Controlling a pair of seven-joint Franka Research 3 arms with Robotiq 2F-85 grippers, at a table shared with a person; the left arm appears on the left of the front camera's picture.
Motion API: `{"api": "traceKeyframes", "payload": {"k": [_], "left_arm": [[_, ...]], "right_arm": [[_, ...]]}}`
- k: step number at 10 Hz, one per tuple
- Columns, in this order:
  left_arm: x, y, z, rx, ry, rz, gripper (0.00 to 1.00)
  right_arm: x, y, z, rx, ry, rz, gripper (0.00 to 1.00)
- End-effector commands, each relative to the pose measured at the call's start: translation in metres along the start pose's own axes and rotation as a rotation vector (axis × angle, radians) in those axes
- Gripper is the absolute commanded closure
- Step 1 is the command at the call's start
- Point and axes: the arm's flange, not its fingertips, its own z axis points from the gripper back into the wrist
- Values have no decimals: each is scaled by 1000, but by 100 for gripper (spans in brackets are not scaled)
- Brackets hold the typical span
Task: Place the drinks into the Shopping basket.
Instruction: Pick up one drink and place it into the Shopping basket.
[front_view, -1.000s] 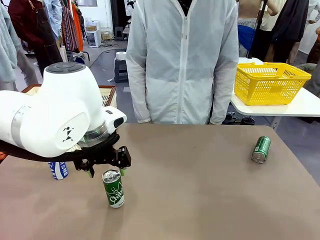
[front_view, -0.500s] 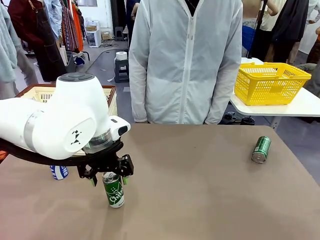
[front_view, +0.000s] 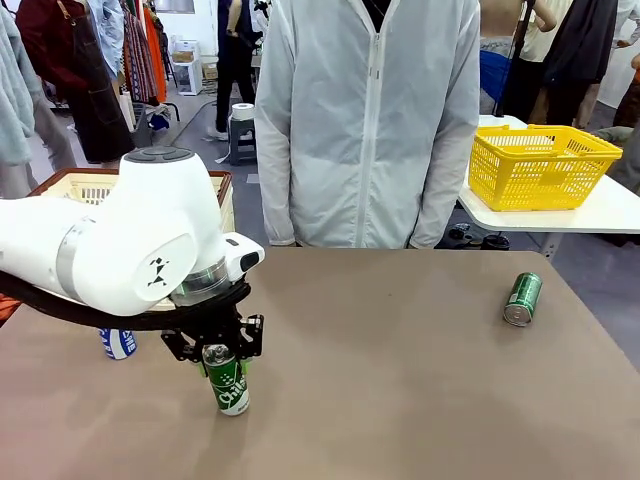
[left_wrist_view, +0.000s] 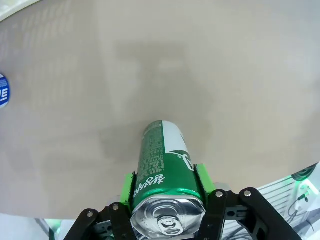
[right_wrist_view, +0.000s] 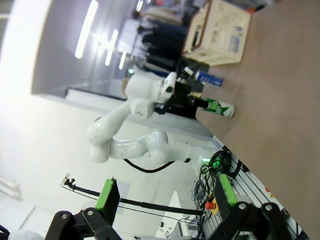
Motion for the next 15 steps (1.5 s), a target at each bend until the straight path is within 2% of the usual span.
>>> {"api": "traceKeyframes", "payload": {"k": [1, 4, 6, 8, 9, 10, 11, 12, 13, 15], "left_arm": [[3, 1, 2, 8, 7, -10, 100], [-1, -3, 25, 1, -31, -23, 100], [-5, 0, 92, 7, -88, -68, 100], [-20, 2, 161, 52, -141, -171, 100], [-31, 4, 177, 72, -132, -246, 100], [-45, 7, 181, 126, -94, -334, 100], [-59, 8, 176, 101, -136, -308, 100], [-82, 14, 166, 38, -176, -150, 100], [-53, 2, 190, 99, -111, -284, 100], [-53, 2, 190, 99, -111, -284, 100]], "right_arm": [[3, 4, 1, 9, -6, 2, 0], [3, 4, 1, 9, -6, 2, 0], [3, 4, 1, 9, -6, 2, 0], [3, 4, 1, 9, -6, 2, 0], [3, 4, 1, 9, -6, 2, 0], [3, 4, 1, 9, -6, 2, 0], [3, 4, 1, 9, -6, 2, 0], [3, 4, 1, 9, -6, 2, 0], [3, 4, 1, 9, -6, 2, 0], [3, 4, 1, 9, -6, 2, 0]]}}
